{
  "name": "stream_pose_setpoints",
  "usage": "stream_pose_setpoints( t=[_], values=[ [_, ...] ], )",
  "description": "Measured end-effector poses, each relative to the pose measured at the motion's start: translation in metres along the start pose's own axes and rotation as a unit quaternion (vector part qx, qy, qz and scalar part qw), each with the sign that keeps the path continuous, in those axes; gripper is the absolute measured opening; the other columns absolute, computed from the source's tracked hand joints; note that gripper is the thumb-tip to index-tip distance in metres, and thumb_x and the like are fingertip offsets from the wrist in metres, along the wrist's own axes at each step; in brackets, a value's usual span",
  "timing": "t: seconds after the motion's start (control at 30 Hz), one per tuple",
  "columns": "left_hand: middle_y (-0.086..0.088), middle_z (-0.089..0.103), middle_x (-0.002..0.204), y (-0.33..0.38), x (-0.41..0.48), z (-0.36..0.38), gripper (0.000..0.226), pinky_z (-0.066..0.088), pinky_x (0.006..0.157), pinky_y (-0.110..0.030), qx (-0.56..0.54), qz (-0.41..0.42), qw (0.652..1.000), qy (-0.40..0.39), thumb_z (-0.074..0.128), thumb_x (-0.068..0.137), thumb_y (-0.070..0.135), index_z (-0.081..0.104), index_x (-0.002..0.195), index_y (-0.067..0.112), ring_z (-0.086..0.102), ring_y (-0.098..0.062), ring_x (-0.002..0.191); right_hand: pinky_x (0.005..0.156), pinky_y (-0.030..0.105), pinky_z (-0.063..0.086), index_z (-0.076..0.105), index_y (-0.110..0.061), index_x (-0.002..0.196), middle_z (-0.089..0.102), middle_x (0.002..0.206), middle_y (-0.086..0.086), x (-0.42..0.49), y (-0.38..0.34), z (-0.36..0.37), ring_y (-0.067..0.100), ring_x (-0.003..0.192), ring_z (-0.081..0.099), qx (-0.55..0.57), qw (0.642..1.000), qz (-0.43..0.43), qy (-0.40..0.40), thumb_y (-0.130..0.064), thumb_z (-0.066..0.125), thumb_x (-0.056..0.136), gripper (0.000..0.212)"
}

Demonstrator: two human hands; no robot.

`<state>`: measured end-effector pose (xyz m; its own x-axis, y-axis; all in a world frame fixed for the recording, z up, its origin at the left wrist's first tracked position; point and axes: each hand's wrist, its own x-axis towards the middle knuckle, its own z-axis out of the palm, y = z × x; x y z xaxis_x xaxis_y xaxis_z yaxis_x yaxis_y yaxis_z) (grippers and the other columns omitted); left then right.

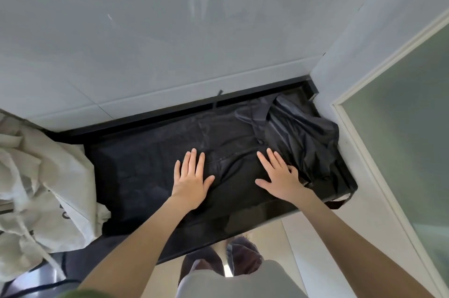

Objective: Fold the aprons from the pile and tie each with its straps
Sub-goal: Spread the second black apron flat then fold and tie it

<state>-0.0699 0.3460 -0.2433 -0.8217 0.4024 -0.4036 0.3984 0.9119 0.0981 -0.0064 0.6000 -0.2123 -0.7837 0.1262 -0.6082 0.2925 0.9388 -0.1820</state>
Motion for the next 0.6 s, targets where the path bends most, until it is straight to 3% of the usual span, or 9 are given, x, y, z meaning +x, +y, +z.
stream_pose_setpoints(
  t=[0.07,0.13,0.2,0.27,0.33,0.37,0.47,0.53,0.6],
  values=[
    [-0.009,-0.002,0.162,-0.002,0.000,-0.001,0.081,-0.001,0.118,-0.039,-0.037,0.012,0.999,0.020,-0.002,0.089,0.063,-0.002,0.154,0.014,0.002,-0.026,0.149,0.115,0.050,0.016,-0.011,-0.035,0.152,-0.010,0.163,-0.001,-0.006,-0.002,0.012,0.021,0.150,-0.006,-0.053,0.997,0.028,0.046,-0.057,0.029,0.098,0.071],
    [-0.015,0.020,0.158,-0.009,0.001,-0.008,0.070,0.020,0.116,-0.045,-0.092,-0.002,0.991,0.094,0.041,0.097,0.048,0.023,0.151,0.008,0.027,-0.032,0.142,0.116,0.052,0.014,-0.011,-0.032,0.153,-0.008,0.163,0.000,-0.008,0.001,0.017,0.025,0.149,-0.003,-0.056,0.993,0.076,0.069,-0.058,0.024,0.099,0.070],
    [-0.018,0.031,0.151,-0.021,0.000,-0.015,0.068,0.030,0.108,-0.052,-0.138,-0.103,0.970,0.170,0.063,0.089,0.033,0.035,0.144,0.004,0.036,-0.037,0.135,0.116,0.054,0.011,-0.008,-0.029,0.154,-0.005,0.163,0.003,-0.006,0.003,0.012,0.029,0.149,0.000,-0.051,0.989,0.118,0.069,-0.057,0.027,0.099,0.071],
    [-0.018,0.025,0.152,-0.035,0.001,-0.023,0.070,0.025,0.109,-0.053,-0.226,-0.269,0.920,0.173,0.063,0.088,0.026,0.028,0.144,0.004,0.027,-0.037,0.137,0.116,0.053,0.016,0.006,-0.020,0.155,0.009,0.161,0.012,-0.002,0.000,0.008,0.032,0.148,0.011,-0.048,0.986,0.110,0.120,-0.048,0.045,0.096,0.076],
    [-0.017,0.021,0.152,-0.048,0.002,-0.033,0.072,0.022,0.111,-0.051,-0.327,-0.423,0.829,0.166,0.062,0.087,0.022,0.022,0.144,0.005,0.022,-0.035,0.138,0.112,0.052,0.031,0.029,-0.012,0.150,0.031,0.153,0.018,0.002,-0.011,0.006,0.034,0.141,0.031,-0.059,0.978,0.016,0.197,-0.032,0.068,0.083,0.081],
    [-0.016,0.021,0.151,-0.055,0.002,-0.035,0.073,0.022,0.111,-0.050,-0.359,-0.472,0.789,0.162,0.062,0.086,0.021,0.021,0.144,0.005,0.022,-0.034,0.137,0.112,0.049,0.031,0.031,-0.013,0.150,0.035,0.152,0.017,0.006,-0.018,0.008,0.033,0.140,0.033,-0.065,0.972,-0.049,0.222,-0.028,0.071,0.081,0.081],
    [-0.014,0.022,0.148,-0.069,0.001,-0.036,0.073,0.026,0.110,-0.046,-0.409,-0.551,0.712,0.150,0.060,0.086,0.021,0.019,0.144,0.005,0.024,-0.033,0.133,0.117,0.040,0.007,0.011,-0.026,0.155,0.013,0.162,0.005,0.016,-0.047,0.011,0.025,0.149,0.009,-0.071,0.963,-0.195,0.174,-0.037,0.057,0.094,0.077],
    [-0.015,0.022,0.148,-0.075,0.001,-0.041,0.071,0.028,0.108,-0.043,-0.432,-0.580,0.676,0.141,0.059,0.088,0.025,0.019,0.143,0.004,0.025,-0.033,0.133,0.117,0.037,-0.005,0.000,-0.030,0.154,-0.002,0.163,-0.001,0.021,-0.062,0.014,0.020,0.149,-0.006,-0.068,0.966,-0.218,0.123,-0.043,0.045,0.099,0.073],
    [-0.017,0.026,0.147,-0.084,0.002,-0.045,0.067,0.028,0.108,-0.041,-0.430,-0.603,0.661,0.119,0.058,0.091,0.028,0.023,0.141,0.002,0.027,-0.033,0.133,0.118,0.037,-0.004,-0.001,-0.031,0.154,-0.002,0.163,-0.003,0.024,-0.072,0.016,0.019,0.149,-0.007,-0.077,0.970,-0.212,0.089,-0.047,0.040,0.100,0.070]
  ],
)
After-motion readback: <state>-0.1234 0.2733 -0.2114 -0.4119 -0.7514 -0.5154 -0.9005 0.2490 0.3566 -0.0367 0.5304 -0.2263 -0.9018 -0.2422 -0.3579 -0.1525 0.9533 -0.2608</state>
